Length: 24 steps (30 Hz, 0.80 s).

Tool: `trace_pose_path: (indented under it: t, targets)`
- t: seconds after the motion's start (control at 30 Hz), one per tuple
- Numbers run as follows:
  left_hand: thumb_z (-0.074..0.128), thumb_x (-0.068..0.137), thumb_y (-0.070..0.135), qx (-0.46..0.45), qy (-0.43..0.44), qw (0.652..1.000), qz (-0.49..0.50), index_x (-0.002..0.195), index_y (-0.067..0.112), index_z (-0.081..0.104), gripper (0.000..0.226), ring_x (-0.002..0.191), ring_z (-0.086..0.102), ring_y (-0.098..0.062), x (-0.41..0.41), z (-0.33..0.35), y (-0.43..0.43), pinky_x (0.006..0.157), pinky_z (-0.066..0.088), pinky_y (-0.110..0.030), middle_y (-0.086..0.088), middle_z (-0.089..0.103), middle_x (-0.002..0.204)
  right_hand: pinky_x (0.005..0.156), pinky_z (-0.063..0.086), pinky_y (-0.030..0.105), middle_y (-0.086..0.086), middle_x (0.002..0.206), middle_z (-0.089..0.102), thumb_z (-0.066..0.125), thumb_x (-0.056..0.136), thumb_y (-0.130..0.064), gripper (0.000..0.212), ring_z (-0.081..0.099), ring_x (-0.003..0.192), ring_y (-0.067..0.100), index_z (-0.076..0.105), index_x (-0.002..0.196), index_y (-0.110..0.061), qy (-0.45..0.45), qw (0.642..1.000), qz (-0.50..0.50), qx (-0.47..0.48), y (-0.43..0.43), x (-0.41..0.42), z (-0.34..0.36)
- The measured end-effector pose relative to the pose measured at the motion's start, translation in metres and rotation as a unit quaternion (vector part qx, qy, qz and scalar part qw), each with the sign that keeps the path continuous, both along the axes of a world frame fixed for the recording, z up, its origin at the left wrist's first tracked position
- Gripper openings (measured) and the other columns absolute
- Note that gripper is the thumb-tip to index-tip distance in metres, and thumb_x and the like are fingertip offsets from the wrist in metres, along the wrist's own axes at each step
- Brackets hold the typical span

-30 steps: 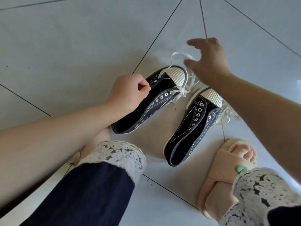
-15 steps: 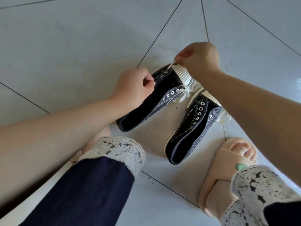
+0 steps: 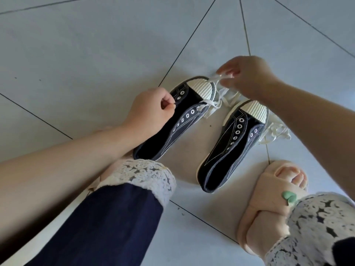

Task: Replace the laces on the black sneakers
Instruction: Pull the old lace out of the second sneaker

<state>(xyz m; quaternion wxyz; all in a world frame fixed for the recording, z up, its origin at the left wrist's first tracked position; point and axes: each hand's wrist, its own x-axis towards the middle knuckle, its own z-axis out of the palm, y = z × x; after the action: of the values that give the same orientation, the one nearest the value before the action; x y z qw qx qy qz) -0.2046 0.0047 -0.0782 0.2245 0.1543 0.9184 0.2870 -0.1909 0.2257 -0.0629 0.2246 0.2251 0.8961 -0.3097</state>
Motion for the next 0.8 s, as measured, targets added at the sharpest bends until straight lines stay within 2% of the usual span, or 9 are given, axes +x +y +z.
trace_pose_path:
  t: [0.07,0.17,0.27,0.33,0.4,0.47,0.6,0.67,0.8]
  targets:
    - [0.064,0.081,0.022,0.009,0.032,0.999,-0.022,0.088,0.016,0.064,0.009,0.074,0.044,-0.008,0.002,0.000,0.005,0.066,0.029,-0.015,0.008,0.055,0.082,0.081,0.036,0.022,0.002,0.114,0.055,0.070,0.080,-0.022,0.040,0.053,0.101,0.016,0.058,0.118,-0.025,0.028,0.996,0.067,0.058,-0.003,0.014,-0.007]
    - [0.065,0.079,0.032,-0.004,0.074,0.995,-0.073,0.090,0.018,0.065,0.018,0.082,0.044,-0.011,0.001,0.004,0.014,0.068,0.028,-0.020,0.007,0.053,0.085,0.081,0.039,0.029,0.002,0.108,0.055,0.068,0.080,-0.028,0.025,0.052,0.102,0.020,0.063,0.104,-0.026,0.072,0.991,0.099,0.056,-0.009,0.029,-0.010]
    - [0.060,0.082,0.033,-0.072,0.069,0.982,-0.160,0.105,0.018,0.062,0.027,0.098,0.052,-0.021,0.005,0.004,0.026,0.076,0.036,-0.030,0.002,0.062,0.098,0.076,0.034,0.029,0.003,0.111,0.054,0.063,0.083,-0.036,0.017,0.046,0.104,0.021,0.068,0.096,-0.025,0.012,0.979,0.187,0.082,-0.018,0.037,-0.017]
    - [0.058,0.085,0.029,-0.104,0.066,0.973,-0.196,0.113,0.017,0.058,0.030,0.101,0.054,-0.024,0.008,0.002,0.027,0.079,0.040,-0.033,-0.001,0.062,0.106,0.076,0.039,0.030,0.003,0.108,0.055,0.060,0.086,-0.035,0.014,0.048,0.099,0.020,0.068,0.090,-0.025,0.006,0.978,0.191,0.079,-0.018,0.036,-0.015]
    - [0.057,0.087,0.024,-0.102,0.058,0.975,-0.190,0.115,0.018,0.056,0.029,0.099,0.055,-0.025,0.009,0.000,0.024,0.078,0.042,-0.034,-0.002,0.062,0.107,0.071,0.045,0.026,-0.003,0.095,0.060,0.060,0.086,-0.032,0.008,0.054,0.088,0.015,0.065,0.082,-0.028,0.025,0.989,0.133,0.056,-0.011,0.029,-0.007]
    - [0.058,0.087,0.021,-0.082,0.038,0.982,-0.163,0.115,0.017,0.056,0.029,0.096,0.056,-0.025,0.010,-0.001,0.023,0.075,0.041,-0.032,-0.003,0.061,0.107,0.059,0.041,0.018,-0.006,0.081,0.062,0.058,0.086,-0.022,0.009,0.056,0.073,0.010,0.062,0.079,-0.025,0.026,0.998,0.054,0.007,-0.001,0.021,0.000]
    - [0.058,0.086,0.019,-0.077,0.020,0.987,-0.140,0.113,0.017,0.056,0.027,0.096,0.056,-0.025,0.010,-0.002,0.023,0.072,0.037,-0.029,-0.003,0.061,0.106,0.055,0.046,0.021,-0.004,0.058,0.056,0.056,0.089,-0.009,0.015,0.055,0.052,0.010,0.057,0.076,-0.017,0.006,0.974,-0.111,-0.195,0.011,0.015,0.007]
    - [0.058,0.086,0.018,-0.076,0.019,0.987,-0.139,0.112,0.017,0.056,0.027,0.096,0.055,-0.024,0.010,-0.003,0.022,0.072,0.036,-0.028,-0.002,0.061,0.107,0.047,0.042,0.021,-0.006,0.050,0.049,0.059,0.088,-0.013,0.015,0.044,0.040,0.007,0.059,0.073,-0.017,0.000,0.976,-0.117,-0.184,0.018,0.012,0.007]
    - [0.058,0.086,0.018,-0.071,0.012,0.988,-0.134,0.111,0.018,0.056,0.025,0.094,0.055,-0.023,0.011,-0.003,0.021,0.070,0.035,-0.026,-0.001,0.061,0.105,0.041,0.032,0.015,-0.015,0.037,0.046,0.064,0.083,-0.018,0.016,0.033,0.039,0.003,0.062,0.068,-0.023,0.013,0.987,-0.097,-0.126,0.029,0.006,0.016]
